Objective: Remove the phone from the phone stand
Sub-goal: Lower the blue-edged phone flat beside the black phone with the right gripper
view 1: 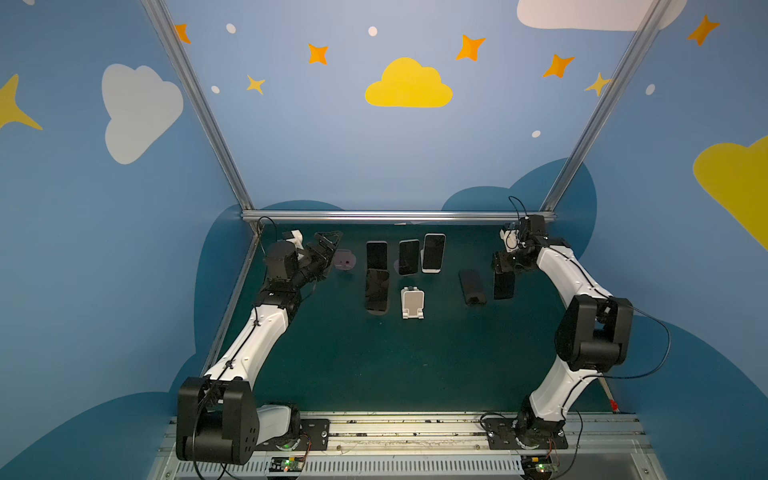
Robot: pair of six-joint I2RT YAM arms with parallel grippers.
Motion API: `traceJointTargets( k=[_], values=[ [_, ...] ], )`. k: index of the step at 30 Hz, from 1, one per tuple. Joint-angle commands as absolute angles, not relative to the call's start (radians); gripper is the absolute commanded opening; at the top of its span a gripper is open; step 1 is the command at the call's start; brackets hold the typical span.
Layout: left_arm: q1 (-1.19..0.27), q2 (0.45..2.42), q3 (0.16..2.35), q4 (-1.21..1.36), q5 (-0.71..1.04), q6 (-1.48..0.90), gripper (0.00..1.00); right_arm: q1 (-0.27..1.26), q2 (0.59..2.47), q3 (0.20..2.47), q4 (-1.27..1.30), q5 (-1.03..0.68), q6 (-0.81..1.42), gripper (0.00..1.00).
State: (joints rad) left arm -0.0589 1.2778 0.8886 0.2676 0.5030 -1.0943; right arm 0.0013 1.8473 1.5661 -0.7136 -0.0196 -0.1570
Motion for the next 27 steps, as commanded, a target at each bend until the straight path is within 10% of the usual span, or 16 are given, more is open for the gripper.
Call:
traceJointTargets(
  k=[1,27],
  values=[
    [-0.057,1.264,0.892,0.299,0.508,-1.094,1.0,0.003,1.893,1.637,-0.856,0.0,-0.118,0.57],
    [-0.063,1.307,0.911,0.302,0.544,-1.087,1.0,0.017,2.133,1.822,-0.963,0.043,-0.078,0.56]
  ],
)
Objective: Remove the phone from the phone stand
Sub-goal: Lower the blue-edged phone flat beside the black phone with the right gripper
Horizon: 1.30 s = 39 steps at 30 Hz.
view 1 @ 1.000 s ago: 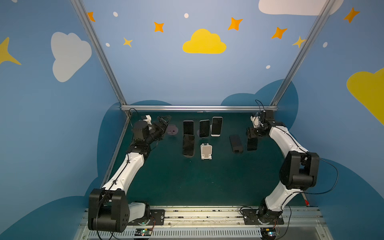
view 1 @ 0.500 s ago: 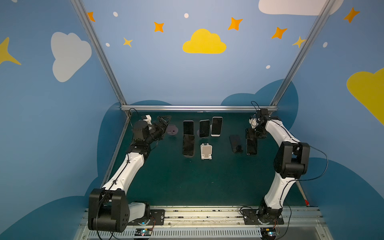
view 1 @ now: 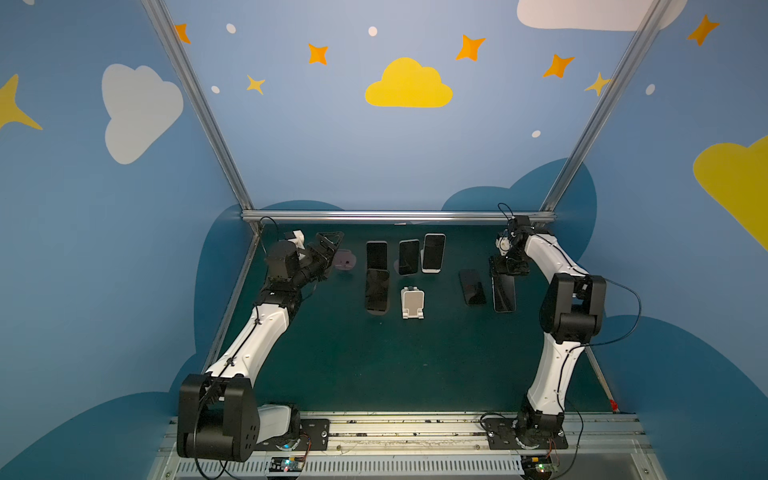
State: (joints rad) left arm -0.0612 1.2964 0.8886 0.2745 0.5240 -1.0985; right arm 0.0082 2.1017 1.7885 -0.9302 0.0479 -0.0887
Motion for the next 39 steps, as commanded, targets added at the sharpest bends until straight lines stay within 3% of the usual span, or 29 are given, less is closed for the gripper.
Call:
traceJointTargets(
  k=[1,22,39],
  values=[
    [-0.065,1.307,0.91,0.303,0.546,-1.089,1.0,0.019,2.147,1.832,-0.964,0.043,-0.076,0.56],
    [-0.143,1.311,0.934,0.285,0.555,-0.977,1.0,0.03,2.439,2.209,-1.143,0.025,-0.094,0.59],
    [-0.163,1.322,0.945,0.267,0.56,-0.945,1.0,0.029,2.517,2.273,-1.132,0.095,-0.082,0.68]
  ],
)
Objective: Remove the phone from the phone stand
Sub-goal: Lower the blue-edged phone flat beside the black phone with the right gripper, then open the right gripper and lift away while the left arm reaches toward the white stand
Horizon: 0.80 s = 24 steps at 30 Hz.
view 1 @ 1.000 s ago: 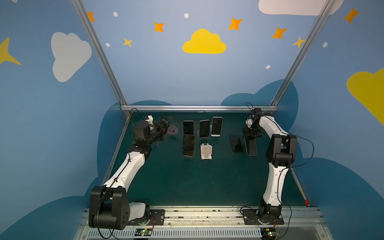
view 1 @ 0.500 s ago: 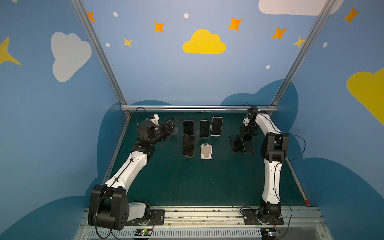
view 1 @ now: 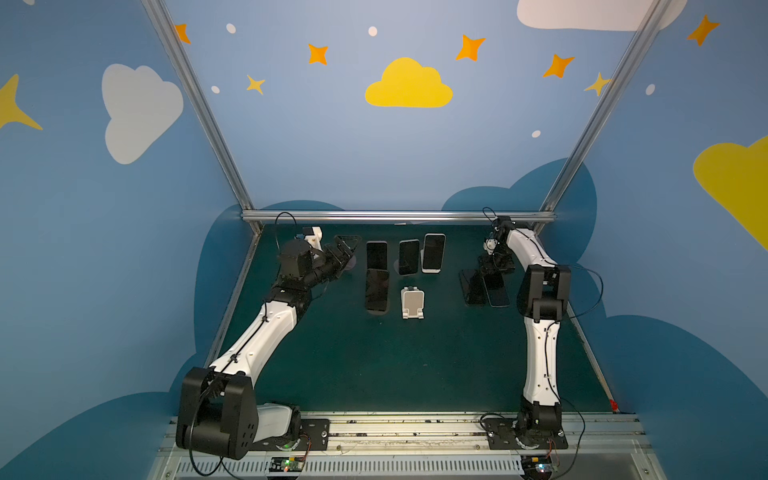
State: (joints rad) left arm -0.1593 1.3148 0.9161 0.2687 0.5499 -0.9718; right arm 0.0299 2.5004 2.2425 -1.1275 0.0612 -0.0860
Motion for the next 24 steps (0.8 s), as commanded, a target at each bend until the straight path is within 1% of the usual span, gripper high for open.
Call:
traceJointTargets(
  k=[1,8,16,24],
  values=[
    [-0.162,1.324,0.945,0.265,0.558,-0.943,1.0,0.029,2.519,2.275,-1.13,0.095,-0.083,0.68],
    [-0.165,1.326,0.946,0.261,0.557,-0.938,1.0,0.03,2.522,2.286,-1.127,0.092,-0.074,0.71],
    [-0.17,1.319,0.95,0.256,0.556,-0.929,1.0,0.028,2.529,2.297,-1.122,0.095,-0.052,0.72],
    [-0.172,1.316,0.952,0.245,0.55,-0.929,1.0,0.026,2.525,2.309,-1.121,0.107,-0.077,0.75]
  ],
)
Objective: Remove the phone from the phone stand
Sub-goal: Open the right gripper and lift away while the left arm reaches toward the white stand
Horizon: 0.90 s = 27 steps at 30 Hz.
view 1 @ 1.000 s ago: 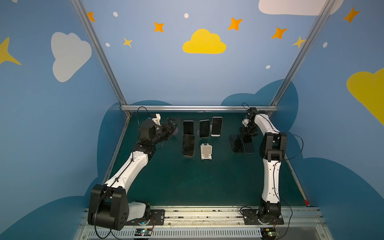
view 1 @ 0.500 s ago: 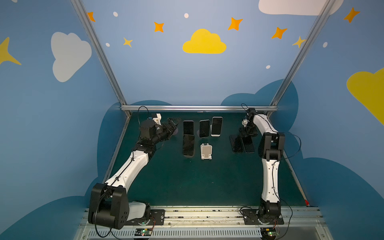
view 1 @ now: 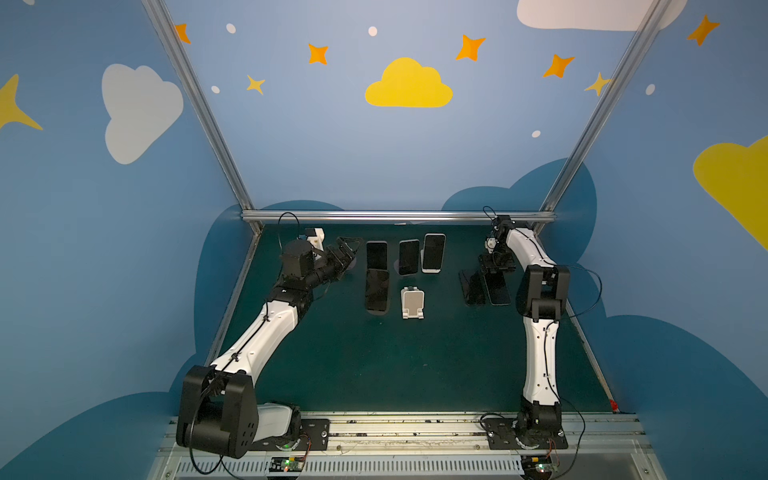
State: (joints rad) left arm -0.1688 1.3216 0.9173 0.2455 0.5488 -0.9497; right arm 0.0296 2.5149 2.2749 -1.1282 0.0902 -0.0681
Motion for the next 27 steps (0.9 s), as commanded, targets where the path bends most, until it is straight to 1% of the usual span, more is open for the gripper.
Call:
traceJointTargets(
  k=[1,6,15,18,21,24,27],
  values=[
    [-0.173,1.315,0.951,0.245,0.552,-0.93,1.0,0.025,2.522,2.307,-1.12,0.103,-0.074,0.75],
    [-0.176,1.314,0.951,0.245,0.551,-0.926,1.0,0.027,2.505,2.318,-1.138,0.098,-0.072,0.76],
    [-0.192,1.309,0.953,0.231,0.537,-0.907,1.0,0.023,2.456,2.314,-1.114,0.058,-0.061,0.79],
    [-0.199,1.308,0.954,0.226,0.535,-0.895,1.0,0.024,2.442,2.334,-1.134,0.067,-0.016,0.8],
    [-0.203,1.307,0.962,0.214,0.537,-0.885,1.0,0.019,2.378,2.332,-1.146,0.054,0.052,0.79],
    [-0.214,1.281,0.974,0.173,0.51,-0.835,1.0,0.014,2.27,2.317,-1.143,0.04,0.122,0.8],
    [-0.236,1.224,1.003,0.079,0.433,-0.741,1.0,0.015,2.097,2.213,-1.083,0.016,0.171,0.79]
  ],
)
